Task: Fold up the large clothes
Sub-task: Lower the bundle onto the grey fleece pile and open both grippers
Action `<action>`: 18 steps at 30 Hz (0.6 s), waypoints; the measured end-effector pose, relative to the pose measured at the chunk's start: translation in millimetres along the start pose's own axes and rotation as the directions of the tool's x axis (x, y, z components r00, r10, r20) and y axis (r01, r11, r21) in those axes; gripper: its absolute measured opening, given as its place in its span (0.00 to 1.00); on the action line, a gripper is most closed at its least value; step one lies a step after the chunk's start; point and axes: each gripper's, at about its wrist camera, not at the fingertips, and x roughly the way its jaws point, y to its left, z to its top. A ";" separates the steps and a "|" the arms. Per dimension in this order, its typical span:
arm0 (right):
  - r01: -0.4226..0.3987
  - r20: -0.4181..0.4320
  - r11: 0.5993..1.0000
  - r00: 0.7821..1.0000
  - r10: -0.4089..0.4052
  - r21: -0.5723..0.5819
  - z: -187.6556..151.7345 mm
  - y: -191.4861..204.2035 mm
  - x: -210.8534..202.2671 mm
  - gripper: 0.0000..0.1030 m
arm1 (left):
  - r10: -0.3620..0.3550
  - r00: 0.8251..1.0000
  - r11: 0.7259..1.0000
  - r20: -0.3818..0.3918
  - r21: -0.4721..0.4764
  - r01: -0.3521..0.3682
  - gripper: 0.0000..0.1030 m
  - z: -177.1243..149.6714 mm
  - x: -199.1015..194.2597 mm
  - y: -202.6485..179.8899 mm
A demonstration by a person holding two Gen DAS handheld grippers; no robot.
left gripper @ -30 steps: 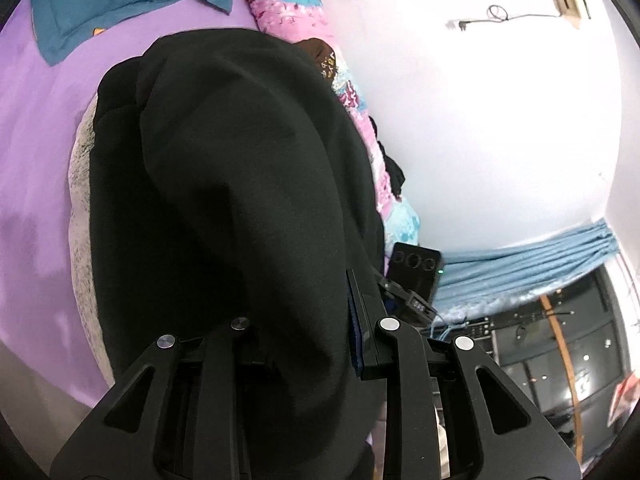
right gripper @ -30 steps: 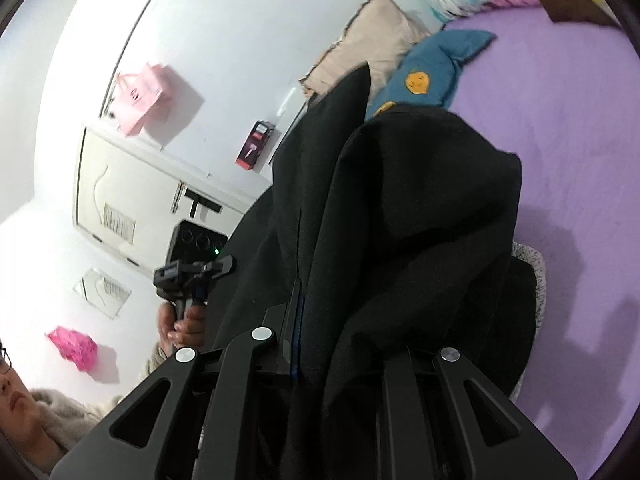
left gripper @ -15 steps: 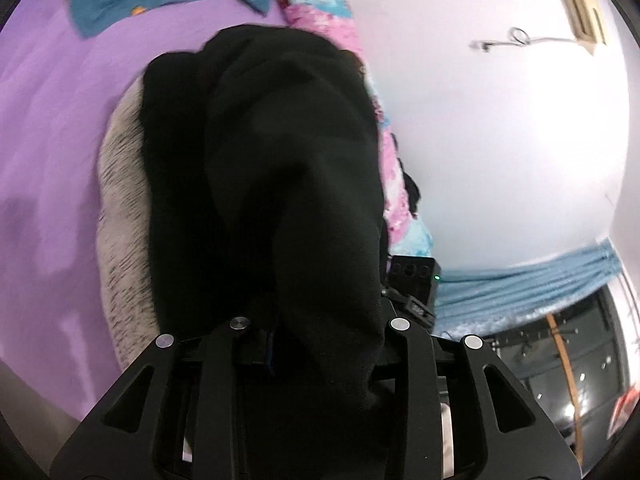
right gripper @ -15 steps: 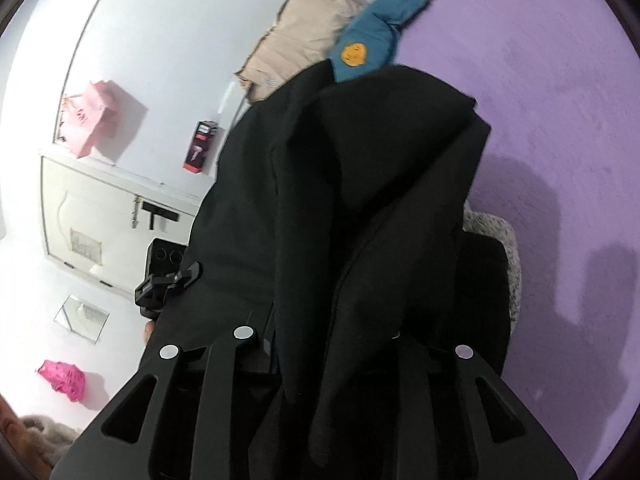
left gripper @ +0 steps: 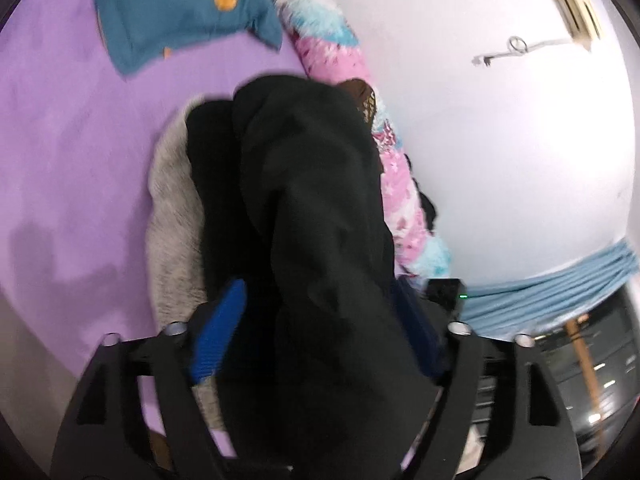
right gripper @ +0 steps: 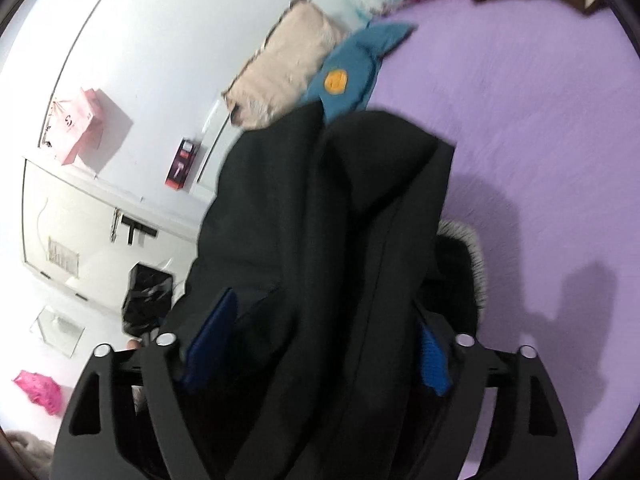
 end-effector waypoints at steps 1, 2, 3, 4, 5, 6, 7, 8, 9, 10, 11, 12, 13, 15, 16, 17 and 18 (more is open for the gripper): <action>0.016 -0.001 1.000 1.000 -0.016 -0.009 -2.4 4.4 -5.4 0.82 | 0.046 0.998 0.998 0.030 0.038 -0.048 0.91 -4.2 -13.1 -11.4; 0.038 0.000 0.999 0.999 -0.038 -0.027 -7.2 11.5 -13.1 0.88 | 0.075 0.996 0.994 0.051 0.073 -0.078 0.94 -9.1 -23.7 -21.0; 0.064 0.008 0.997 0.998 -0.064 -0.047 -12.1 18.6 -19.9 0.89 | 0.090 0.994 0.991 0.057 0.090 -0.095 0.94 -15.3 -28.8 -30.8; 0.088 0.019 0.994 0.996 -0.086 -0.069 -20.3 27.8 -30.3 0.90 | 0.114 0.992 0.987 0.061 0.107 -0.120 0.94 -23.6 -36.7 -40.6; 0.097 0.024 0.992 0.995 -0.095 -0.078 -24.9 33.1 -36.0 0.91 | 0.128 0.989 0.984 0.072 0.116 -0.136 0.94 -32.4 -44.6 -49.2; 0.117 0.028 0.990 0.993 -0.115 -0.083 -30.7 38.7 -43.5 0.92 | 0.141 0.986 0.981 0.091 0.121 -0.151 0.94 -41.4 -52.7 -57.0; 0.133 0.030 0.988 0.991 -0.131 -0.082 -37.1 43.5 -50.8 0.94 | 0.141 0.984 0.980 0.106 0.125 -0.154 0.94 -45.2 -56.4 -64.3; 0.139 0.032 0.987 0.990 -0.137 -0.077 -43.9 50.2 -58.7 0.94 | 0.141 0.983 0.979 0.121 0.130 -0.156 0.94 -53.1 -62.5 -72.1; 0.148 0.037 0.985 0.989 -0.145 -0.086 -51.4 58.9 -65.7 0.94 | 0.144 0.981 0.978 0.130 0.132 -0.161 0.94 -55.6 -64.7 -79.4; 0.156 0.048 0.983 0.987 -0.151 -0.101 -56.1 66.0 -68.9 0.94 | 0.154 0.977 0.975 0.145 0.136 -0.174 0.94 -65.9 -70.2 -87.4; 0.169 0.062 0.979 0.985 -0.162 -0.118 -63.7 76.7 -75.7 0.94 | 0.175 0.971 0.970 0.160 0.141 -0.198 0.94 -76.2 -74.7 -95.5; 0.178 0.070 0.976 0.983 -0.170 -0.125 -69.8 83.9 -81.3 0.94 | 0.216 0.960 0.959 0.178 0.148 -0.243 0.94 -86.1 -77.8 -103.9; 0.193 0.080 0.972 0.980 -0.184 -0.132 -79.1 94.5 -87.9 0.94 | 0.259 0.945 0.944 0.200 0.156 -0.291 0.94 -93.6 -75.9 -109.3; 0.197 0.095 0.972 0.978 -0.186 -0.128 -97.8 107.6 -99.1 0.94 | 0.317 0.917 0.912 0.242 0.186 -0.365 0.94 -112.7 -78.1 -121.7; 0.201 0.094 0.972 0.977 -0.190 -0.122 -104.2 109.4 -102.8 0.94 | 0.335 0.906 0.901 0.259 0.195 -0.389 0.94 -120.2 -79.6 -128.6; 0.229 0.095 0.966 0.971 -0.218 -0.123 -116.1 118.1 -107.5 0.94 | 0.358 0.887 0.884 0.291 0.202 -0.422 0.94 -131.8 -82.9 -137.7; 0.259 0.103 0.955 0.964 -0.246 -0.142 -128.5 128.8 -111.6 0.94 | 0.375 0.870 0.867 0.320 0.210 -0.451 0.94 -142.7 -84.7 -144.7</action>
